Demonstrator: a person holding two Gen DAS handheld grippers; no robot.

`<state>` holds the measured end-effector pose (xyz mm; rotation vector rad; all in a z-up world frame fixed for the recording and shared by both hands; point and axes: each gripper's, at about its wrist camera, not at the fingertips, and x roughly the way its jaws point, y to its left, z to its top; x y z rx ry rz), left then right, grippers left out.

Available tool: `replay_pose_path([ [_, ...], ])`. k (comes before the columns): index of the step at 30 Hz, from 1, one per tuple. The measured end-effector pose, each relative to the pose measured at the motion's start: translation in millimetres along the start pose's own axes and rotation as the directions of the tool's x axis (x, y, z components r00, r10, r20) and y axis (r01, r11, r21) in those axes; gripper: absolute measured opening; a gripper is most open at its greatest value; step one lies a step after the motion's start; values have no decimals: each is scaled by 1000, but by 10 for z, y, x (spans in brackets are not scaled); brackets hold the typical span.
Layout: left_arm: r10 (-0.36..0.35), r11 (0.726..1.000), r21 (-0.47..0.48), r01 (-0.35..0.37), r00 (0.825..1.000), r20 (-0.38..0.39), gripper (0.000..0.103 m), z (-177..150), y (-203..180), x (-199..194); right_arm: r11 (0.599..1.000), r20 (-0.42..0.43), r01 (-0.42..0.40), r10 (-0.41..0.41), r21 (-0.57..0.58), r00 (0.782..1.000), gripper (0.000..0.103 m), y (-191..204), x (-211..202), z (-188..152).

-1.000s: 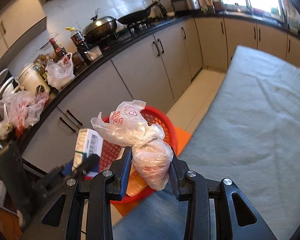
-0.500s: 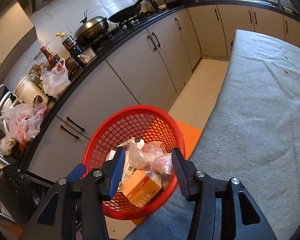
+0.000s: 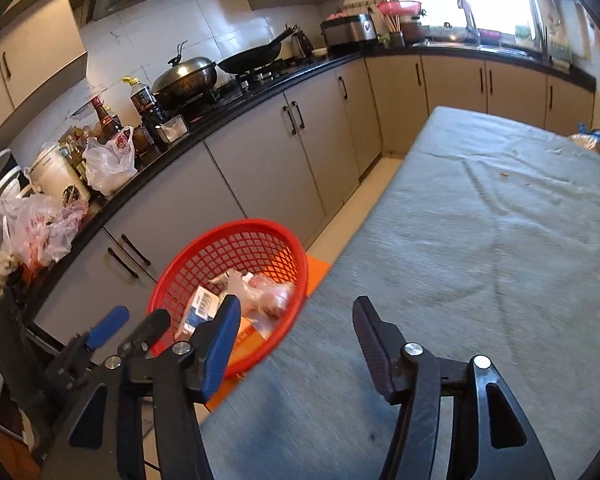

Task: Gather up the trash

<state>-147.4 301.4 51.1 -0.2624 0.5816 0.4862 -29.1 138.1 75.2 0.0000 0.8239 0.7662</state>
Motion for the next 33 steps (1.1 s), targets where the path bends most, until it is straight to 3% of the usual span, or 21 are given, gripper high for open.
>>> replay_pose_path([
  [8, 45, 997, 68, -48, 998, 38, 89, -199, -216, -337, 992, 53, 105, -101, -66, 993, 77, -7, -505, -428],
  [11, 73, 992, 95, -79, 996, 59, 99, -296, -318, -500, 986, 86, 152, -145, -73, 986, 82, -16, -701, -605],
  [16, 119, 980, 152, -130, 989, 83, 101, -415, -470, -698, 964, 154, 254, -240, -77, 958, 89, -11, -1019, -935],
  [19, 95, 980, 167, -108, 992, 82, 102, -478, -502, -790, 946, 195, 314, -296, -73, 935, 92, -35, -1138, -1033],
  [21, 99, 980, 167, -110, 992, 74, 102, -501, -507, -810, 943, 202, 328, -310, -62, 929, 92, -74, -1188, -1056],
  [25, 176, 971, 155, -184, 982, 64, 102, -539, -496, -839, 941, 207, 331, -311, -68, 928, 93, -59, -1237, -1099],
  [33, 170, 969, 170, -177, 984, 55, 102, -574, -492, -888, 937, 222, 341, -316, -80, 922, 94, 0, -1286, -1142],
])
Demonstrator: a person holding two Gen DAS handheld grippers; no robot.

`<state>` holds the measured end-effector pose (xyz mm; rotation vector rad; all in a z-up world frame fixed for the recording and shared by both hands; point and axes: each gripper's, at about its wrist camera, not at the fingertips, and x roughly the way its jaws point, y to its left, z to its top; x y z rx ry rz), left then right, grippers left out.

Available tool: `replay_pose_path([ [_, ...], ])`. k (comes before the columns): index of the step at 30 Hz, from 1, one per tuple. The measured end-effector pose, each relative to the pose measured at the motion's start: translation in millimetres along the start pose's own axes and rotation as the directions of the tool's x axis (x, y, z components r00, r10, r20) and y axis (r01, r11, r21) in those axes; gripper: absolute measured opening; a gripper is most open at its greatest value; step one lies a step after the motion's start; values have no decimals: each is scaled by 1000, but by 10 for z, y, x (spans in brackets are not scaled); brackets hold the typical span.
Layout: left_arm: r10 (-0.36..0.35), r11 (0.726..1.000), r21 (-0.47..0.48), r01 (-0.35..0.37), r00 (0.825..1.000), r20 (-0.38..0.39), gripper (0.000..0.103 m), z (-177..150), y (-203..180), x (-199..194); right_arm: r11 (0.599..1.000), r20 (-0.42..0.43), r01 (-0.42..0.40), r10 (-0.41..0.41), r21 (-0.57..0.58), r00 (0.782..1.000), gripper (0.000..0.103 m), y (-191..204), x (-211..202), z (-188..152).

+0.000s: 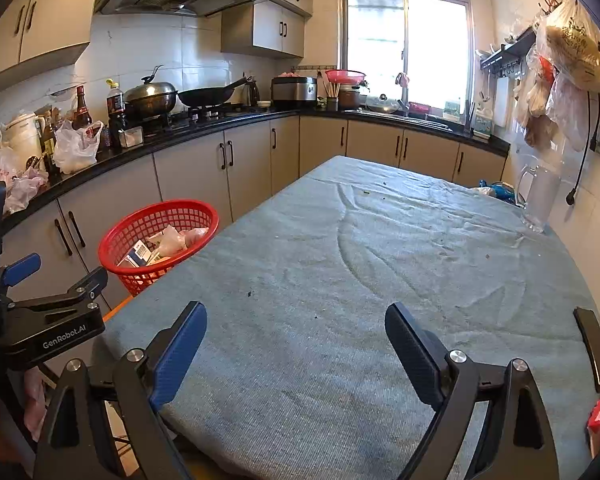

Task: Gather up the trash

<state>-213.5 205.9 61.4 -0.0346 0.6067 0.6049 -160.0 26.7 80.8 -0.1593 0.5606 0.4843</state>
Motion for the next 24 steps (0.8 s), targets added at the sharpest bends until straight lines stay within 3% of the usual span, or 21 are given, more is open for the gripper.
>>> replay_pose_path([
  [24, 7, 1000, 14, -6, 1000, -17, 102, -41, -22, 136, 1000, -46, -4, 4, -16, 999, 94, 53, 149, -54],
])
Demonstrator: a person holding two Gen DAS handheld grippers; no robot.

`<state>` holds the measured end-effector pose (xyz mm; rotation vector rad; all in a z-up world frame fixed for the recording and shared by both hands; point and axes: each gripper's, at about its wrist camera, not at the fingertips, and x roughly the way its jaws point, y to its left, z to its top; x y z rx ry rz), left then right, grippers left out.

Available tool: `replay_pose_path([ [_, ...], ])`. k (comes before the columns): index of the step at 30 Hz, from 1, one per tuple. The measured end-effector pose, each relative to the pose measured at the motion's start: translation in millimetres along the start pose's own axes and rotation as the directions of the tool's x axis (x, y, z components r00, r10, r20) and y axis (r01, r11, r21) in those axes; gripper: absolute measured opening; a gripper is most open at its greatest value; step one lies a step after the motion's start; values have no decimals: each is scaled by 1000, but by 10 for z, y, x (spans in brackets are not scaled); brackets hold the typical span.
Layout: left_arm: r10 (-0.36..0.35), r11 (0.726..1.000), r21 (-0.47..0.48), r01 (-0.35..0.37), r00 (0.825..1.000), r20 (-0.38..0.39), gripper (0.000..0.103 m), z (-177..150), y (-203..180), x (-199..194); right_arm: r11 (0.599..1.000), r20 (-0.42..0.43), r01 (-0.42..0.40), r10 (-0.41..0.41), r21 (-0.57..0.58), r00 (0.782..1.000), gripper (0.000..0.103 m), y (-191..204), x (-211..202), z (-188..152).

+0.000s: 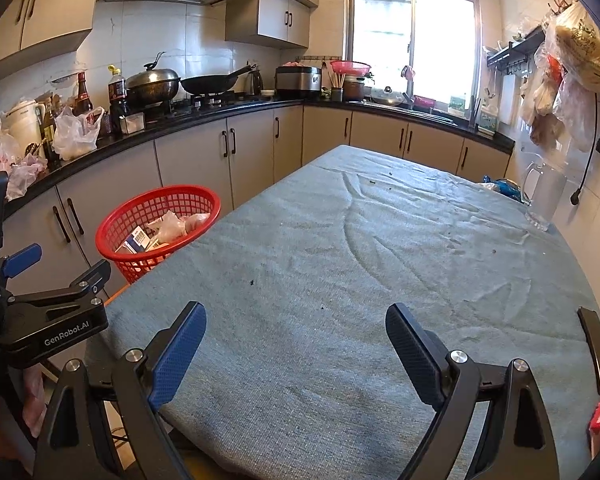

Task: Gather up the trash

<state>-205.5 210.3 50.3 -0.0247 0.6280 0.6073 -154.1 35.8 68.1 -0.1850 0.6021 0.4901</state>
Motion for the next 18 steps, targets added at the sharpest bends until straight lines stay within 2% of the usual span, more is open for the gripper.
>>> replay_pose_path([
  [18, -4, 1000, -1, 4, 1000, -5, 102, -7, 29, 36, 1000, -12, 4, -4, -6, 1000, 94, 27, 33, -10],
])
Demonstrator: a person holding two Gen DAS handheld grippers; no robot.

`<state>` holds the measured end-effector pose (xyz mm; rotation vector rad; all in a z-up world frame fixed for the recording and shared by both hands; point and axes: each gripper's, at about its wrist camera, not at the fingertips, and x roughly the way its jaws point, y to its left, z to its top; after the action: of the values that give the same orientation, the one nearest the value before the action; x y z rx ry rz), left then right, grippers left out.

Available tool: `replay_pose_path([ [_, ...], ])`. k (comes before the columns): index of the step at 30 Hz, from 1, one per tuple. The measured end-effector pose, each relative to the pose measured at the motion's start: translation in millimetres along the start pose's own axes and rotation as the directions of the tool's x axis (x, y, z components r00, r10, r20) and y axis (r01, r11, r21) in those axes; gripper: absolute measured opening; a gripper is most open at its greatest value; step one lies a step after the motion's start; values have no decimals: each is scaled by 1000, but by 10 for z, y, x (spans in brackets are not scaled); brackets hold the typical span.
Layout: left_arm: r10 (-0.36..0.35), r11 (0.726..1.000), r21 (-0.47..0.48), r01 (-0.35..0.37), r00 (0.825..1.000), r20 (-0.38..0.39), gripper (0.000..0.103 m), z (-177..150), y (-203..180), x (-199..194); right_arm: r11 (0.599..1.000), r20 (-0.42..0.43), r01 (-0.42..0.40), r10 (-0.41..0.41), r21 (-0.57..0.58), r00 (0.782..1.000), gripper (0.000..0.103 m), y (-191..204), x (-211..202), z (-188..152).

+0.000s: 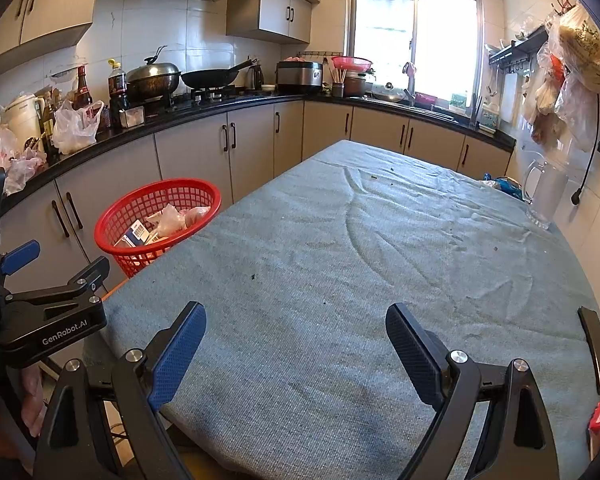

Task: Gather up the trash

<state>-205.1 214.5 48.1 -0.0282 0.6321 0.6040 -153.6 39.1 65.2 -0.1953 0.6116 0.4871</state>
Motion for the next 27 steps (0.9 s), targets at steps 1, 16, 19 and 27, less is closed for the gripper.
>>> replay_pose_path([
  [1, 2, 1000, 0, -2, 1000, 1, 102, -6, 2, -1, 1000, 0, -1, 1, 1, 1000, 94, 1, -1, 1],
  [16, 5, 1000, 1, -5, 1000, -5, 102, -25, 26, 30, 1000, -16, -3, 3, -3, 1000, 94, -21, 61, -26],
  [19, 4, 1000, 0, -4, 1000, -5, 102, -25, 24, 30, 1000, -22, -4, 4, -5, 1000, 94, -24, 85, -32],
  [27, 6, 1000, 7, -6, 1000, -13, 102, -32, 42, 94, 1000, -33, -5, 5, -2, 999, 94, -40, 123, -31],
])
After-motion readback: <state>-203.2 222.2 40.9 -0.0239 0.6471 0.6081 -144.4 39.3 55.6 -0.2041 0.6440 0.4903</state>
